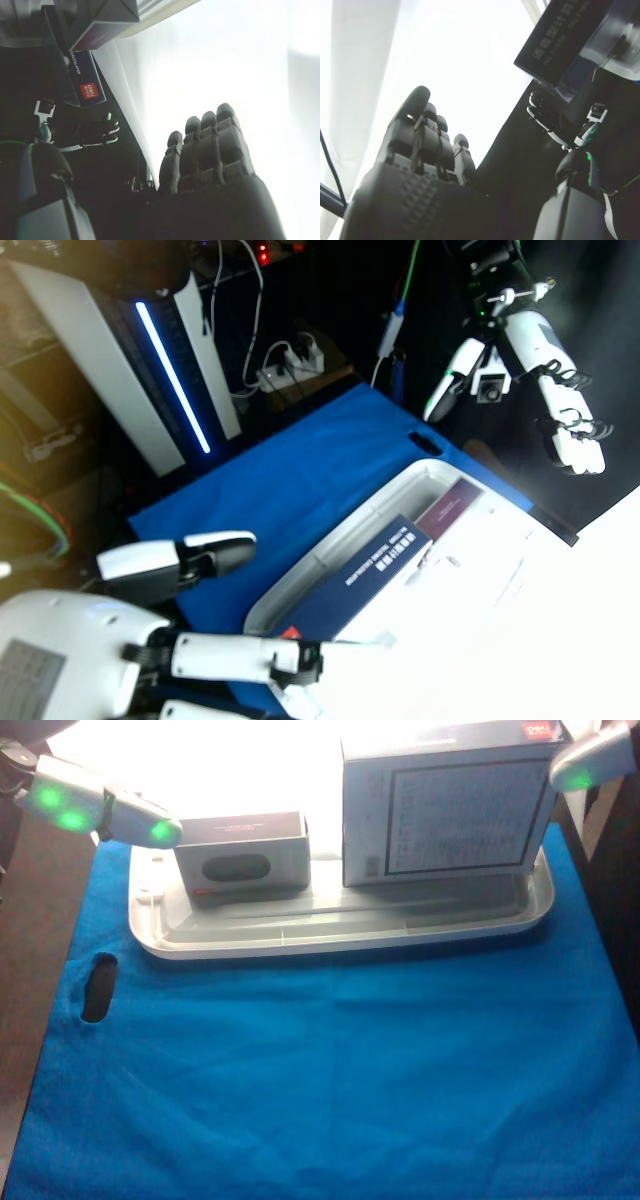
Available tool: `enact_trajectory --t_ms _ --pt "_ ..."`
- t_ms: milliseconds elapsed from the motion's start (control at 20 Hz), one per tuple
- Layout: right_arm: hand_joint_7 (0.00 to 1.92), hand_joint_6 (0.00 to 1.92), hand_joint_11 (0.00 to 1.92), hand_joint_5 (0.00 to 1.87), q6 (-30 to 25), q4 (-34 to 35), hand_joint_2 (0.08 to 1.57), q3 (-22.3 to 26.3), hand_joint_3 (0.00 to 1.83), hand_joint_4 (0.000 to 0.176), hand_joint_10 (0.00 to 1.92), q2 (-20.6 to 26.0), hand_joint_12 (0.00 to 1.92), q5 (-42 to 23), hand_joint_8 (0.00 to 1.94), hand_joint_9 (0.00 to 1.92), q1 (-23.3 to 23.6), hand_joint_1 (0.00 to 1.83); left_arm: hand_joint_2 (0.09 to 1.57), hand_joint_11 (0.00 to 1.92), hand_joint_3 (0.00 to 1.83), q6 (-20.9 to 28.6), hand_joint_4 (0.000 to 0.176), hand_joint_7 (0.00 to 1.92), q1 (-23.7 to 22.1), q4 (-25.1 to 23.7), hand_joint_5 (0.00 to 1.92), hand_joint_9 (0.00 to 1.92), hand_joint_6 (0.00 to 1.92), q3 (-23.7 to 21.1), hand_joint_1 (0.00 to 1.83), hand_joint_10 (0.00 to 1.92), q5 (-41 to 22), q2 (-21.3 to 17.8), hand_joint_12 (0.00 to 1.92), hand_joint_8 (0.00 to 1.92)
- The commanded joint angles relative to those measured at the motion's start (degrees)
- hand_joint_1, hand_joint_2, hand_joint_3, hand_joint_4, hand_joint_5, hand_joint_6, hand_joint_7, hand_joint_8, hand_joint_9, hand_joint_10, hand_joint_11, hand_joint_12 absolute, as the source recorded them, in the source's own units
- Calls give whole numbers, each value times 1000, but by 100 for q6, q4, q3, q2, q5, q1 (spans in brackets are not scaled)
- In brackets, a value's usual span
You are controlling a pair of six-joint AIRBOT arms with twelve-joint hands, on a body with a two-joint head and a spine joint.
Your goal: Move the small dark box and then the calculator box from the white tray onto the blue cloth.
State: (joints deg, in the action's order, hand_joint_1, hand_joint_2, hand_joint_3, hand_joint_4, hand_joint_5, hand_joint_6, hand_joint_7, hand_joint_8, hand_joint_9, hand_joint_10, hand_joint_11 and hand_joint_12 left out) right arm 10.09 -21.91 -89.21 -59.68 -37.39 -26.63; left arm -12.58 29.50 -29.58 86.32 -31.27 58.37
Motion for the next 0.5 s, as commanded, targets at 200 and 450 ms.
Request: enact_trajectory --t_ms 200,450 --pt "72 2 0 326 -37 264 537 -28 0 23 0 -13 12 -595 0 0 103 809 854 0 1 802 20 260 -440 -959 120 179 4 117 844 3 6 9 143 6" --pt "73 13 40 371 -37 264 539 -64 0 29 0 -26 24 -595 0 0 103 843 774 0 0 1564 55 259 -714 -2328 138 225 0 134 731 0 437 42 567 0"
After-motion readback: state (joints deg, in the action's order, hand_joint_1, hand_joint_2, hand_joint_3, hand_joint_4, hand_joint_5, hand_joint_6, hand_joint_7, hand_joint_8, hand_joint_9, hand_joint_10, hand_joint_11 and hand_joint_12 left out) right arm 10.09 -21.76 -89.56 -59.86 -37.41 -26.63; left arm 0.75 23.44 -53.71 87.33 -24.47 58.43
